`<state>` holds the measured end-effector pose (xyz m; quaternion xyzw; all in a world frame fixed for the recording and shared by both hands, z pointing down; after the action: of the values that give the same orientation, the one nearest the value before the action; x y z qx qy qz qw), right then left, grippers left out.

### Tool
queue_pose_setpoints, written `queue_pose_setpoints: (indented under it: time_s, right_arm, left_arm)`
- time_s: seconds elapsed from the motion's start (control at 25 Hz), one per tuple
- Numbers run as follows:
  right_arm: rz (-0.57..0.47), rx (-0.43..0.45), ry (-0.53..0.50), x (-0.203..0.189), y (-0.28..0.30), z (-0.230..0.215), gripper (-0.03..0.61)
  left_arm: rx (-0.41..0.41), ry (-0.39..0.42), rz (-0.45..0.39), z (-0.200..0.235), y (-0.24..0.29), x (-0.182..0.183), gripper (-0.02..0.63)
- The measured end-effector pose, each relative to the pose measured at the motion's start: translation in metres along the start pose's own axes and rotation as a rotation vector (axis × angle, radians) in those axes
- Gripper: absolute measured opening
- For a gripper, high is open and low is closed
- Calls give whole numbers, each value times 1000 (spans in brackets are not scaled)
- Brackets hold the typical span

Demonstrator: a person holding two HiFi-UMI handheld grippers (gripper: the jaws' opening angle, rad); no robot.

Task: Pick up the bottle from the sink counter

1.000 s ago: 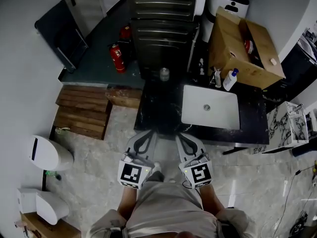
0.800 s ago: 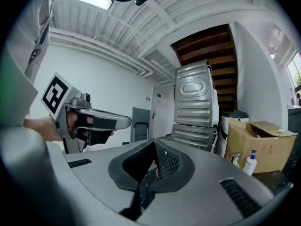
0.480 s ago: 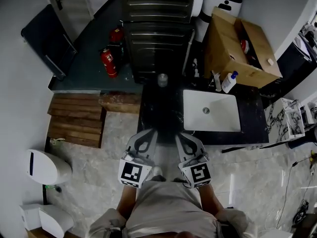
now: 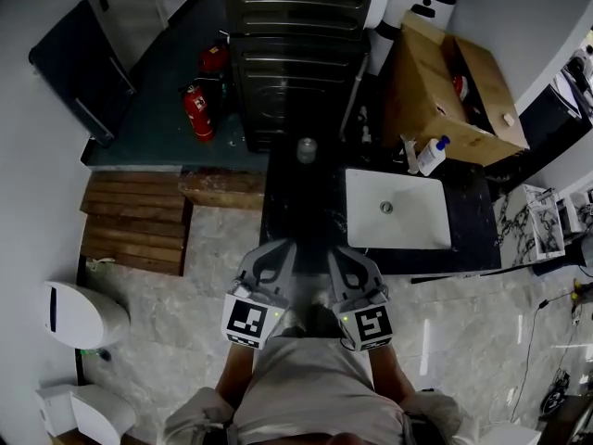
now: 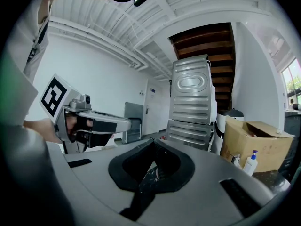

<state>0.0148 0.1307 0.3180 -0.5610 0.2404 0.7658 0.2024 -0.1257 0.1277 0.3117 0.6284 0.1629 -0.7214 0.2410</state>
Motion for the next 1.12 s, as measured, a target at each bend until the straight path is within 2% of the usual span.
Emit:
queue_pose_setpoints:
  time_s: [0.48,0.88,1.12]
  right_arm:
    - [3,33,11,-13,42,-27,-8]
    - [-3,67,28,-22,84,-73,-8]
    - [25,91,58,-44,104,-102,-8]
  left_arm:
    - [19,-2,19,25,40,-6,0]
    - [51,-3,45,43,97,-8,0]
    - [75,4,84,49,134,-15,0]
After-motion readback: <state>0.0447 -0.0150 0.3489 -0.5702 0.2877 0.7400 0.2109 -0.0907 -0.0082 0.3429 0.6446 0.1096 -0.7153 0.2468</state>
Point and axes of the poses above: the fingertips, and each gripper's own axes: y forward along the fingers, z to its left, x out of its top, the point moved 6 cm from there along -y, backward along the fingers, and after that the axes turned 7 degrees about -y, right-handed, at the moved point
